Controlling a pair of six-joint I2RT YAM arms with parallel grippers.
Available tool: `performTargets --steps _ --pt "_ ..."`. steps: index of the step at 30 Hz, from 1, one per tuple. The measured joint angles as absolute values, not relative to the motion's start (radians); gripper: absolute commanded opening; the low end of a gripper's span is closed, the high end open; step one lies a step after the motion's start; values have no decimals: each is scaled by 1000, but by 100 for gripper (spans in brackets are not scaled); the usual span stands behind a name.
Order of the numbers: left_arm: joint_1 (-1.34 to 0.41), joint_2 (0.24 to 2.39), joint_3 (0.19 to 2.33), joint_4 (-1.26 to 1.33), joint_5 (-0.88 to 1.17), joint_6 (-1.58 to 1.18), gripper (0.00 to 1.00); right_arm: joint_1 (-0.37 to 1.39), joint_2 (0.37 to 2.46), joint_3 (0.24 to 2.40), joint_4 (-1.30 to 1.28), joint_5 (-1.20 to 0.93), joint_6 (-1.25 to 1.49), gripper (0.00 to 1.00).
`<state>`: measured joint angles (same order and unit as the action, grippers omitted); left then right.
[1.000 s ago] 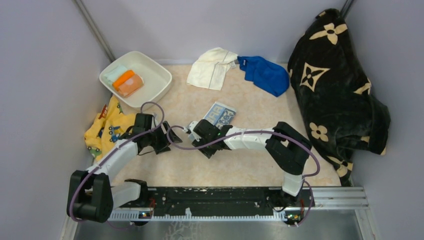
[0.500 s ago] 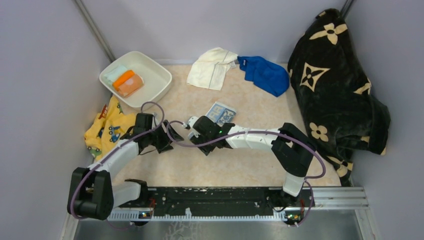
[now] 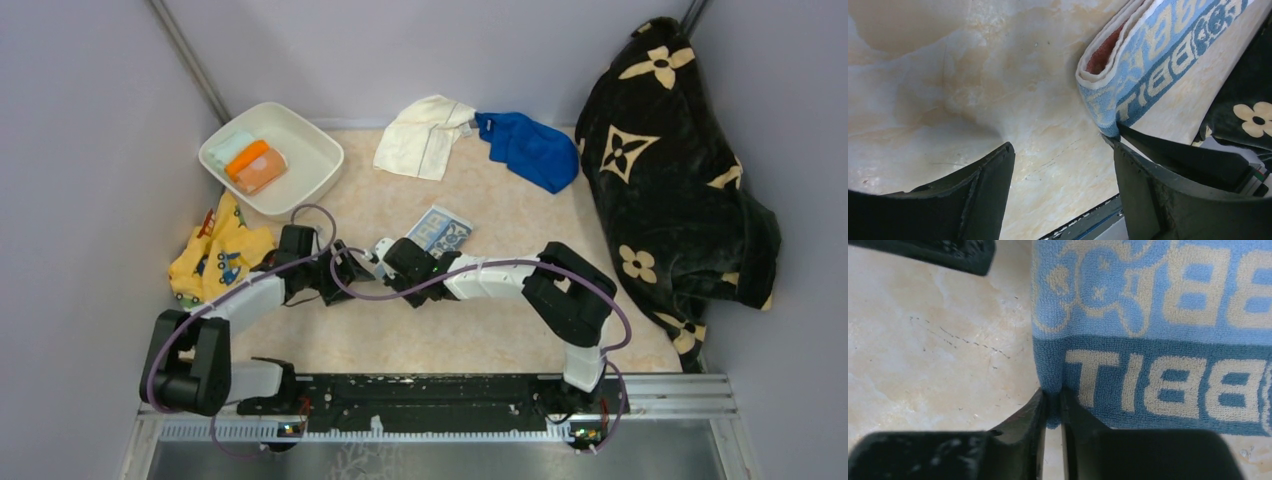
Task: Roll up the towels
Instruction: Roll the towel at the center of the board.
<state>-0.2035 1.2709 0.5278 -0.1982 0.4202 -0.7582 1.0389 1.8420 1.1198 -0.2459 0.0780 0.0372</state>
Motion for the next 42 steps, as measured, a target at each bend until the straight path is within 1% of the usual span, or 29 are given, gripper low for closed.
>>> performTargets --steps 2,3,7,10,14,19,22,27,31,33,35,36,41,42 --pt "-217 1288 528 -183 421 -772 78 1038 1842 1120 -239 72 40 2" --pt "-223 1298 528 -176 421 -782 78 1036 1842 1119 -233 62 46 0" --pt "-242 1337 529 -145 422 -821 77 1006 1840 1101 -192 -16 77 0" --pt "-255 1354 539 -133 421 -852 77 962 1835 1079 -152 -113 119 0" --pt "-274 1375 564 -125 414 -884 72 922 1835 1061 -122 -205 157 0" --pt "-301 1436 615 -113 386 -907 66 918 1835 1056 -114 -234 162 0" --pt "-316 1485 649 -111 362 -916 57 918 1835 1053 -105 -239 167 0" --pt "-326 1539 682 -114 311 -918 35 918 1835 1046 -90 -251 181 0" --pt "-331 1559 695 -119 267 -910 19 918 1835 1038 -76 -261 189 0" --pt "-331 1564 698 -123 253 -903 16 918 1835 1034 -67 -266 195 0" --pt "-332 1570 707 -131 250 -900 17 917 1835 1031 -62 -272 197 0" --pt "-332 1574 714 -138 248 -897 20 916 1834 1025 -54 -276 202 0" --pt "-336 1573 746 -181 223 -871 49 892 1832 1008 -30 -325 224 0" --pt "-336 1566 752 -188 212 -864 53 885 1832 1007 -31 -343 232 0"
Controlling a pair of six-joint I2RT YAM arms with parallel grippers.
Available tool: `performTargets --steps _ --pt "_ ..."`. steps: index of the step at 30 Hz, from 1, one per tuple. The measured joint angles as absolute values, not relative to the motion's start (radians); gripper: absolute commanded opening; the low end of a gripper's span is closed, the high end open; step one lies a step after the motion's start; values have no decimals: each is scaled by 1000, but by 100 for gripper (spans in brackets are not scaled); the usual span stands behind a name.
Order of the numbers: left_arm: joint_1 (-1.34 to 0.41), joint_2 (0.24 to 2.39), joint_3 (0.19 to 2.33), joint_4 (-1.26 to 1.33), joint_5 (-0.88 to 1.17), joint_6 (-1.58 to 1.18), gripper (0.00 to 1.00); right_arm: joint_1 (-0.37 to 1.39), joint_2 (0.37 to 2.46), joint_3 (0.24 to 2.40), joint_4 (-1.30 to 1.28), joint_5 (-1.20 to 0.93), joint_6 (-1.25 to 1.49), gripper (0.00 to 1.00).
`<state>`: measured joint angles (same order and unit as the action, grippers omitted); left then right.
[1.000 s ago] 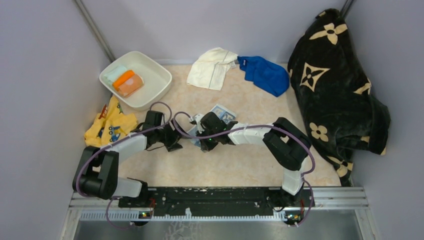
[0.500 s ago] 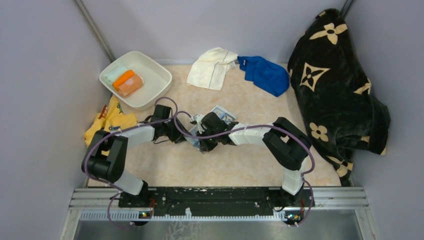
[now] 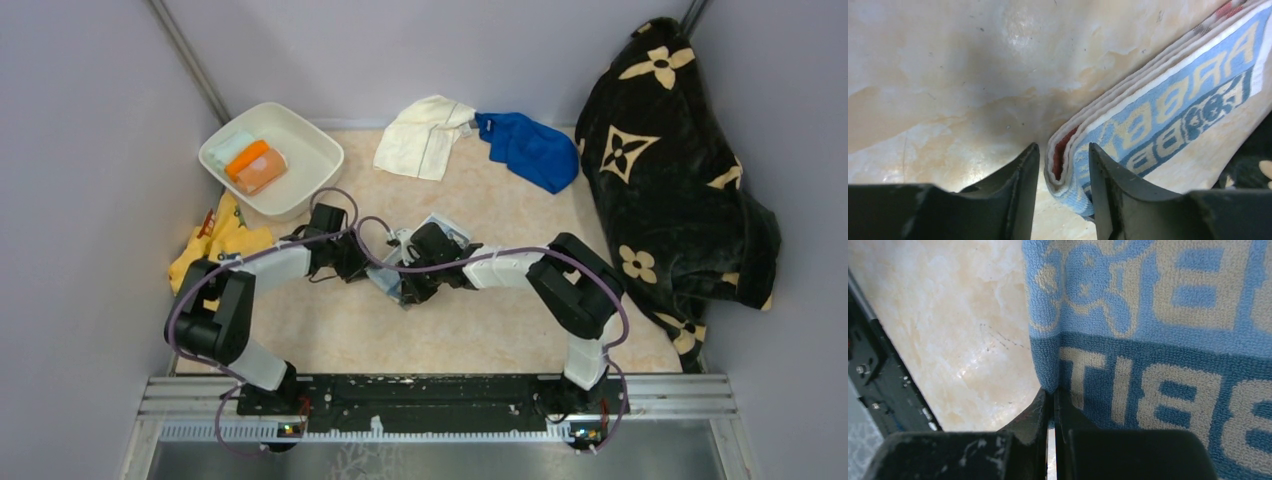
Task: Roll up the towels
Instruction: Roll the towel at the center of the board.
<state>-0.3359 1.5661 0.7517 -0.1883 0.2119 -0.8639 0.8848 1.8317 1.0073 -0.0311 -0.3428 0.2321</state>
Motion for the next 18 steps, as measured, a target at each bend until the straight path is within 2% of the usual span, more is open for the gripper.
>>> performTargets --steps 3,9,18 --pt "-336 1533 754 -214 187 -843 61 852 1832 999 -31 -421 265 0" --pt "-317 1419 733 -246 187 -806 68 761 1833 994 -7 -602 358 0" --pt "-292 1283 616 -231 288 -765 70 665 1917 995 84 -809 503 0"
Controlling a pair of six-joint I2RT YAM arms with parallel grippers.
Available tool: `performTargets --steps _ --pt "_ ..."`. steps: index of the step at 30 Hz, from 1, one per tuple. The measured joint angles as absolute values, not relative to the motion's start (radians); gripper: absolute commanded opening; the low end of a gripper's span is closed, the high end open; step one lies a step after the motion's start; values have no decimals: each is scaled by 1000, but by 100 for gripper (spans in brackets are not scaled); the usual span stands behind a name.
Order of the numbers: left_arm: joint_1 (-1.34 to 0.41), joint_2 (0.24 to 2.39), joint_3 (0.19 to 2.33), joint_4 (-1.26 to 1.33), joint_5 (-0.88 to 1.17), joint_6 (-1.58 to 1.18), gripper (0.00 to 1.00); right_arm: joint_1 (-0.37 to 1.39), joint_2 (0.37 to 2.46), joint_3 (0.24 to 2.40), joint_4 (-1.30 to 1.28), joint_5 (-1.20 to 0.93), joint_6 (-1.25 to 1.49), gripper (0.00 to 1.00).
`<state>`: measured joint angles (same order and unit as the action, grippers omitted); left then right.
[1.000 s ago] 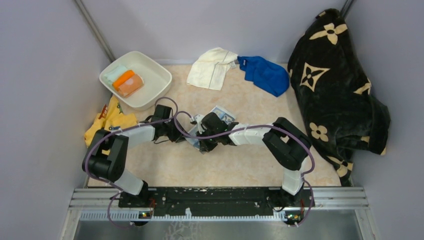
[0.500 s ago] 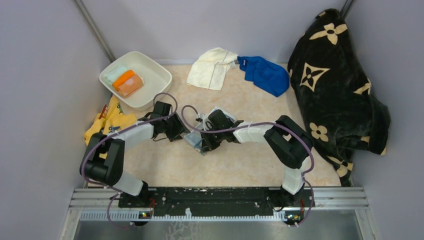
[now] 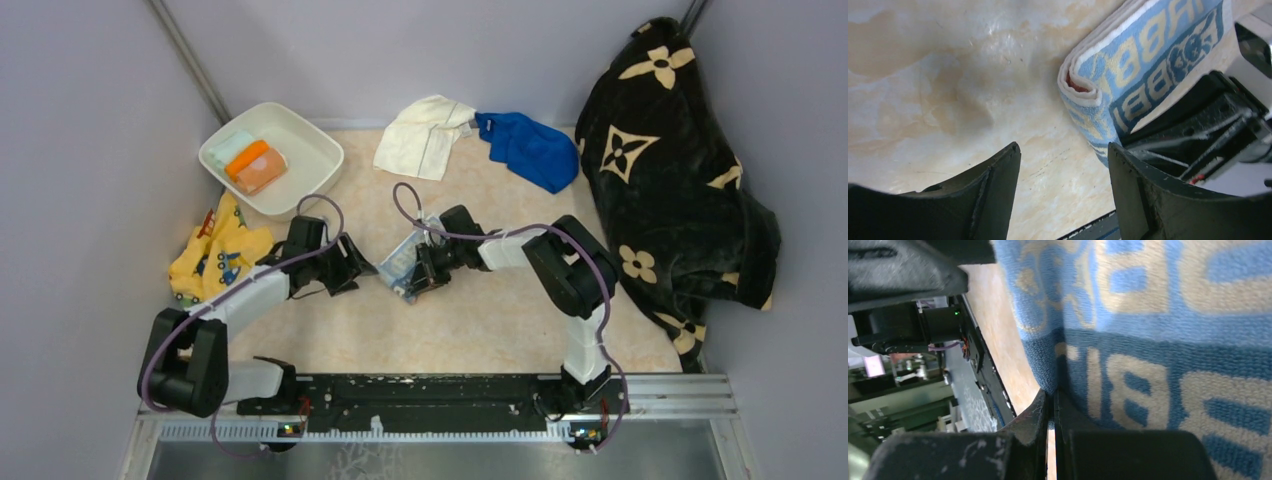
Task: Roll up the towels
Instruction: Roll the towel at the center of the board.
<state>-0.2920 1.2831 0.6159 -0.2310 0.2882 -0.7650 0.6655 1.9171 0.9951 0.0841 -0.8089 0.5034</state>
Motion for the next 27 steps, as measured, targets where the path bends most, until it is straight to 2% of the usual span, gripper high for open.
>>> performTargets --steps 10,18,23,27 --pt "-292 1347 559 -122 392 -775 69 625 2020 1003 105 -904 567 0" --pt "-292 1463 594 -49 422 -788 61 620 2038 1034 81 -916 568 3" --pt "-292 1542 634 -15 433 -804 45 620 2037 1036 74 -910 568 15" --pt "-292 1588 655 -7 441 -816 41 620 2000 1036 29 -865 541 24"
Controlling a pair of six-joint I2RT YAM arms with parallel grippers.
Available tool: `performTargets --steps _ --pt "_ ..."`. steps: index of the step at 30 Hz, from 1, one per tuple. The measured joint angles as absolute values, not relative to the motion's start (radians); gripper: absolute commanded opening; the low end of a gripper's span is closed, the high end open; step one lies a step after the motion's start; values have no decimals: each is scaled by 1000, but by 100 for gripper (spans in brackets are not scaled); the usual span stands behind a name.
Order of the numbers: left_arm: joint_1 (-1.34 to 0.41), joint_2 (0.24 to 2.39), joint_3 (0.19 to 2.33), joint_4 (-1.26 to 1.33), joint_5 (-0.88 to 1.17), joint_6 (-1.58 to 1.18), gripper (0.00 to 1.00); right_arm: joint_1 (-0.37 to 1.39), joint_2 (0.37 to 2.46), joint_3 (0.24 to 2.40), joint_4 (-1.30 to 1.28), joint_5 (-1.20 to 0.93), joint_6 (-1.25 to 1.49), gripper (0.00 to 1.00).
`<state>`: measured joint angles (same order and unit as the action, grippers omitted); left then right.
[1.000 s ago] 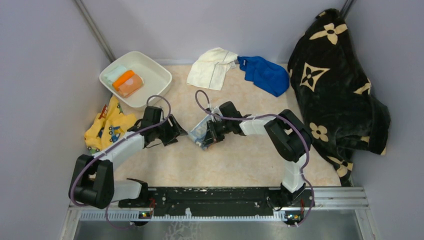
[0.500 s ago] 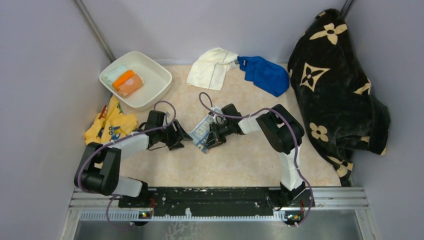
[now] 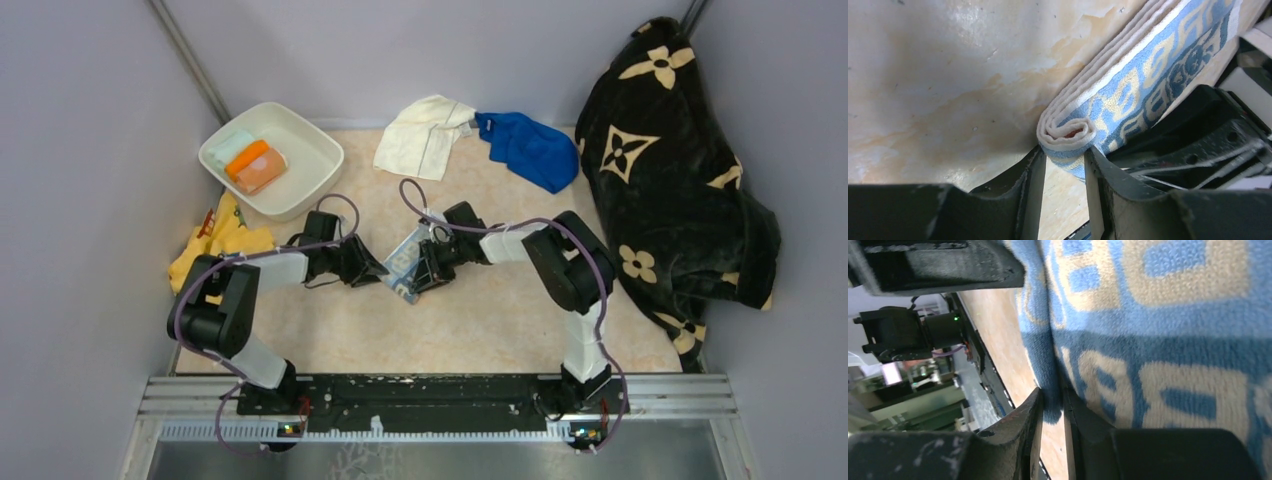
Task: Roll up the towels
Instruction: Roll the towel at the center of the board.
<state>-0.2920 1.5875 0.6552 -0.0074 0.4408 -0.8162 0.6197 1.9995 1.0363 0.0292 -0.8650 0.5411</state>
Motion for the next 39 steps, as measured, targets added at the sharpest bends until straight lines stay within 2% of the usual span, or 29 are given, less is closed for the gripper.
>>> performTargets --steps 7,12,19,28,39 --pt "-293 1615 675 -9 448 -820 39 665 1800 1053 -163 -613 395 33" --pt "-296 1627 688 -18 450 -820 39 841 1697 1108 -242 -346 262 34" --pt "-297 1636 699 -28 455 -819 39 1021 1707 1150 -286 -73 152 34" --pt "-299 1636 703 -34 452 -814 39 1046 1812 1201 -313 90 115 34" --pt "-299 1636 703 -34 453 -814 40 1060 1854 1201 -330 136 107 34"
